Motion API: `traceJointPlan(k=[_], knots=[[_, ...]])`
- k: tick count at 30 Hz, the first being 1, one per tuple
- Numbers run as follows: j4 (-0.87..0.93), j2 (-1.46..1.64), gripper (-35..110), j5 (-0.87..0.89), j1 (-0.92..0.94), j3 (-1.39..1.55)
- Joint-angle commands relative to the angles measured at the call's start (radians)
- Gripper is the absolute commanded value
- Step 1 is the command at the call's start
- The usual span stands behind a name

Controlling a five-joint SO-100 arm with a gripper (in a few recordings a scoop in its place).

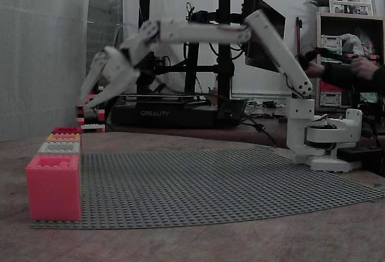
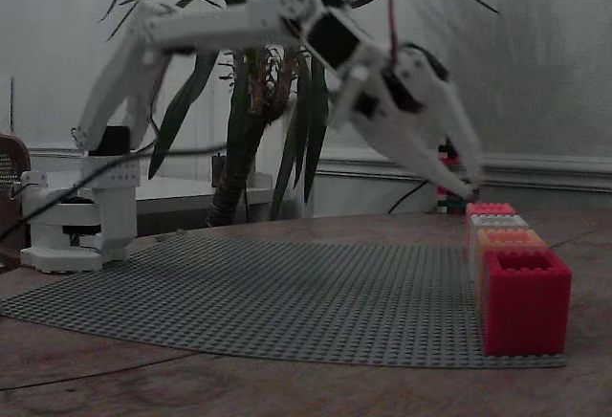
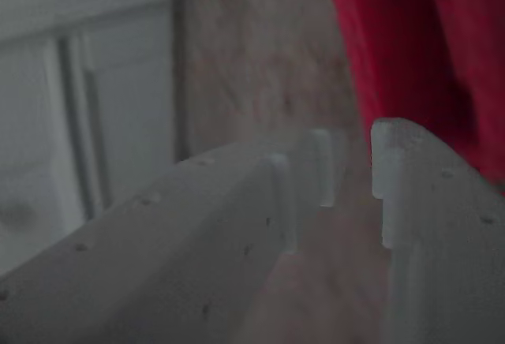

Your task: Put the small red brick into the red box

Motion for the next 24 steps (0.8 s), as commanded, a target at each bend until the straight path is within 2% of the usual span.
traceJointPlan(k=[1,6,11,14,24], knots=[[0.034,0.537,0,-0.084,-0.057,0.388],[0.127,1.037,0,-0.107,-0.103,0.994],[0.311,1.473,0,0.002,-0.198,1.382],[0.416,1.634,0,0.077,-0.204,1.493],[0.394,1.950,0,0.170,-0.264,1.732]])
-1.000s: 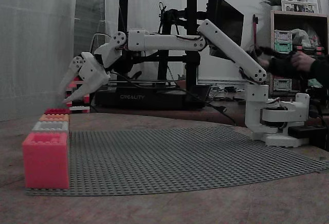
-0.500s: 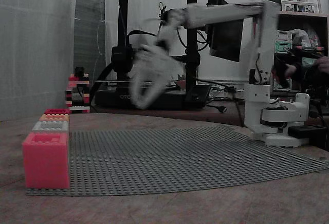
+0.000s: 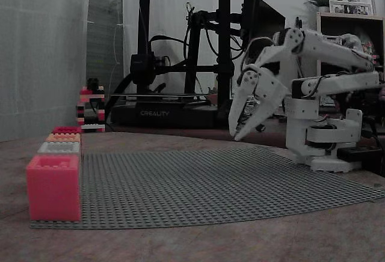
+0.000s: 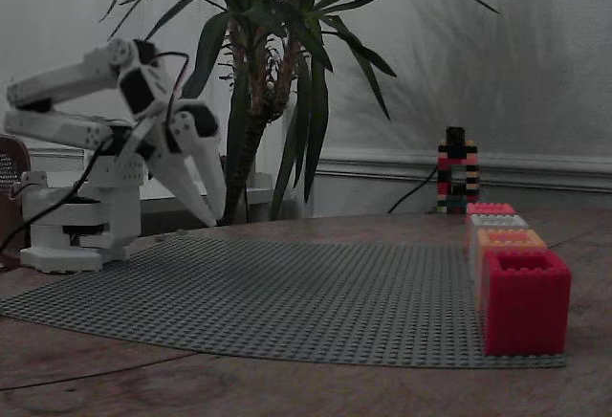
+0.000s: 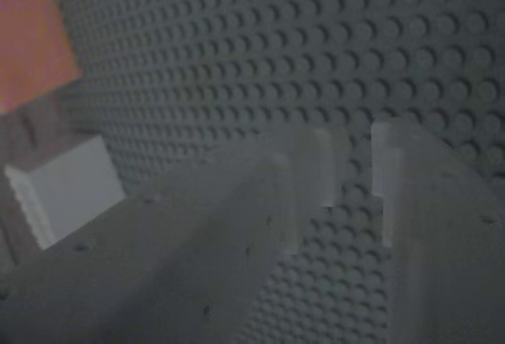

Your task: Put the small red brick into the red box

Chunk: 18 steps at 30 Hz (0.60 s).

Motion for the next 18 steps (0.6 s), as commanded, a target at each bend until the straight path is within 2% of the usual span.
traceJointPlan(k=[1,8,18], knots=[[0.012,0.075,0,0.003,-0.028,0.034],[0.087,0.229,0,0.031,-0.035,0.123],[0.089,0.244,0,0.055,-0.071,0.127]])
